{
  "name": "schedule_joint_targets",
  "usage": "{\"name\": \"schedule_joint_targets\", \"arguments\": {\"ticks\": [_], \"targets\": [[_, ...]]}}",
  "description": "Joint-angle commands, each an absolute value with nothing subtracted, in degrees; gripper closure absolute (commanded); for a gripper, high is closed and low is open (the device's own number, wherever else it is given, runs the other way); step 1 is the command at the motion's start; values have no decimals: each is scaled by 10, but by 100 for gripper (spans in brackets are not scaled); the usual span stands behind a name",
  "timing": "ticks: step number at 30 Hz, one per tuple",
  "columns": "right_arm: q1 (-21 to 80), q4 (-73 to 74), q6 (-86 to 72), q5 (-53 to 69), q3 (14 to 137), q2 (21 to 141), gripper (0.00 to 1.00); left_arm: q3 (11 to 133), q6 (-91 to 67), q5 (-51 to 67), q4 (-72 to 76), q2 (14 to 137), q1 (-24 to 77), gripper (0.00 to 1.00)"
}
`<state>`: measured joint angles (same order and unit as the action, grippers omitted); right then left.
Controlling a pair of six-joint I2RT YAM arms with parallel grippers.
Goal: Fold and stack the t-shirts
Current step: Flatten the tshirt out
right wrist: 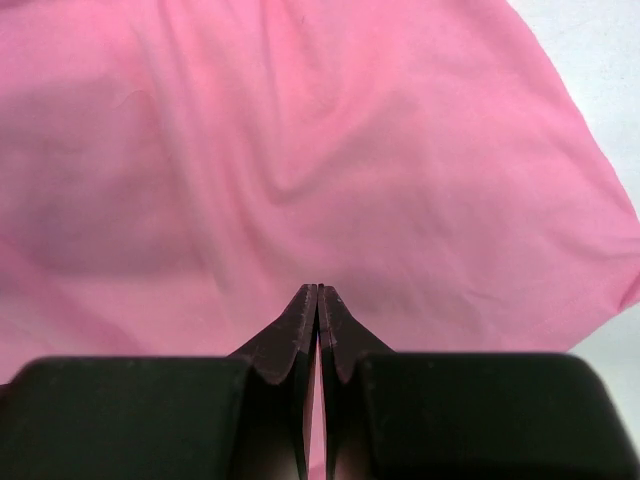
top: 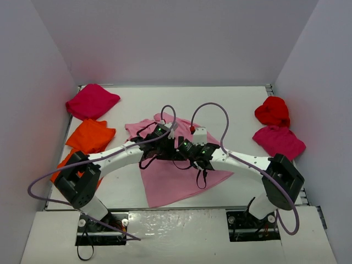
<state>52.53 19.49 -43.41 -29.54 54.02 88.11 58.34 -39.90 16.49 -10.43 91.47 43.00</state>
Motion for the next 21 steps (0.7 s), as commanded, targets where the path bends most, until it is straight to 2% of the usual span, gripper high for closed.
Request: {"name": "schedule_joint_targets", "arguments": {"ticks": [1,13,19,21], "targets": [[523,186,-428,-317,534,827,100,561,-422,170,-18,860,429,23],[523,177,-421,-310,510,812,100,512,-424,124,5,833,446,23],[488,148,-351,-298,538,804,100,580,-355,-27,-162,775,446,24],[449,100,-313,-238,552,808,100,640,-332,-91,-239,785,443,33]]}}
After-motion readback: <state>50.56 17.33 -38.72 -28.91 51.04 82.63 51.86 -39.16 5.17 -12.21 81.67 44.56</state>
